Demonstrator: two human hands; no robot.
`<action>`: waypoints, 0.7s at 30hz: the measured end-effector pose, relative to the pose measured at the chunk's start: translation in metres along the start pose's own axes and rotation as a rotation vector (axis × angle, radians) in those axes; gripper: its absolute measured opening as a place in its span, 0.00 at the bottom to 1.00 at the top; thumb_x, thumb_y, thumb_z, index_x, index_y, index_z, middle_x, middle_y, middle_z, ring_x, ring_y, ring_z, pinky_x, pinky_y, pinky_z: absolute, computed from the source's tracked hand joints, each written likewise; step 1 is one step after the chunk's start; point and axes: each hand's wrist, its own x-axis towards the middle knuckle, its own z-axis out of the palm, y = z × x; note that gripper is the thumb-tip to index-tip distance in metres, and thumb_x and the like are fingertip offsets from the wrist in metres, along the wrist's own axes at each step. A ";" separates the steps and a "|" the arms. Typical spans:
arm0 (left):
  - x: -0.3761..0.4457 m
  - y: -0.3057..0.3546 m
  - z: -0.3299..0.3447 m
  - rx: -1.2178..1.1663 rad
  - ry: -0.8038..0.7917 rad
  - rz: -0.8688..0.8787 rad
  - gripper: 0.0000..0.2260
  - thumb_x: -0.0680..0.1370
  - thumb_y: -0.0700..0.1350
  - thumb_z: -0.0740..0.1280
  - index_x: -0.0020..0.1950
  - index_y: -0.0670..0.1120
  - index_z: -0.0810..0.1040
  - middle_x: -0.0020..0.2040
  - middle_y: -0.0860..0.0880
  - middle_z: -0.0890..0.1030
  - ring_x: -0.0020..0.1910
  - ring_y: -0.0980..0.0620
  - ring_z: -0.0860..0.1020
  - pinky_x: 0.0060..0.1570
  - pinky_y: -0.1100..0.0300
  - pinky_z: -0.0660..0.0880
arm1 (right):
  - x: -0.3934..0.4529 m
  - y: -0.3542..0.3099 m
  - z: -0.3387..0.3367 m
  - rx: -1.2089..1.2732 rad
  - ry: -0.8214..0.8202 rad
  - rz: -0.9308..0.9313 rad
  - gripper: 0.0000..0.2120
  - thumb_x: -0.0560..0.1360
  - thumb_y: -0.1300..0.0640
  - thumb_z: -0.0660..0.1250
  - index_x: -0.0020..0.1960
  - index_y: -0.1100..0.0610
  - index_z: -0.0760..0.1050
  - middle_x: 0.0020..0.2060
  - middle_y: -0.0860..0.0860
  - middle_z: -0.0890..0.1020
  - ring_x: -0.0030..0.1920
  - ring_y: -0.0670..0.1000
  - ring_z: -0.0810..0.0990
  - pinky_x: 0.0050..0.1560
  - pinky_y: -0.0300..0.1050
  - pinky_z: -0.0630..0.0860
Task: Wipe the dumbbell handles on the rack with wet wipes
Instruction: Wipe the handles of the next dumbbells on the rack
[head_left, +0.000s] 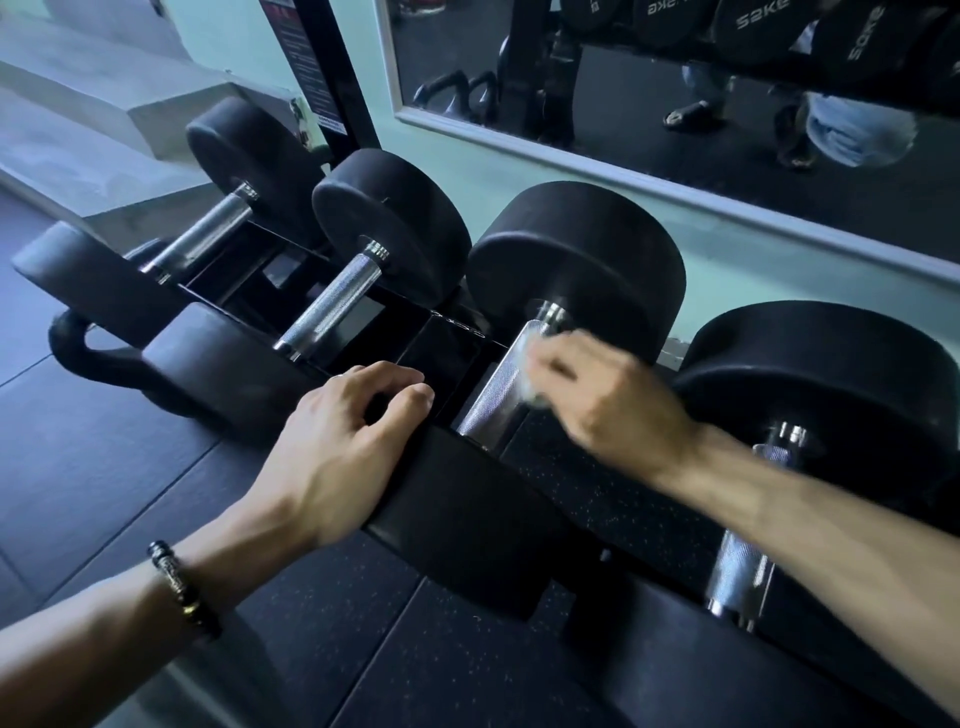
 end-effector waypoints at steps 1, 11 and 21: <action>0.000 0.000 0.000 -0.002 0.001 0.002 0.23 0.69 0.67 0.54 0.54 0.61 0.80 0.55 0.62 0.80 0.57 0.61 0.75 0.53 0.65 0.67 | -0.005 -0.018 0.003 0.039 -0.026 -0.054 0.12 0.73 0.75 0.65 0.53 0.65 0.80 0.53 0.59 0.81 0.47 0.59 0.80 0.40 0.54 0.82; 0.001 -0.003 -0.002 -0.042 -0.014 0.026 0.24 0.68 0.70 0.52 0.53 0.63 0.79 0.54 0.64 0.80 0.56 0.68 0.73 0.51 0.71 0.66 | 0.003 -0.032 -0.019 1.027 0.268 1.266 0.16 0.77 0.61 0.72 0.34 0.46 0.84 0.43 0.51 0.88 0.48 0.49 0.86 0.54 0.44 0.82; 0.002 -0.004 -0.001 -0.034 -0.009 0.034 0.23 0.68 0.69 0.53 0.52 0.62 0.80 0.54 0.63 0.80 0.56 0.64 0.75 0.52 0.69 0.67 | 0.016 -0.059 -0.008 1.274 -0.039 1.430 0.17 0.79 0.56 0.69 0.33 0.58 0.84 0.38 0.51 0.87 0.46 0.51 0.86 0.52 0.46 0.81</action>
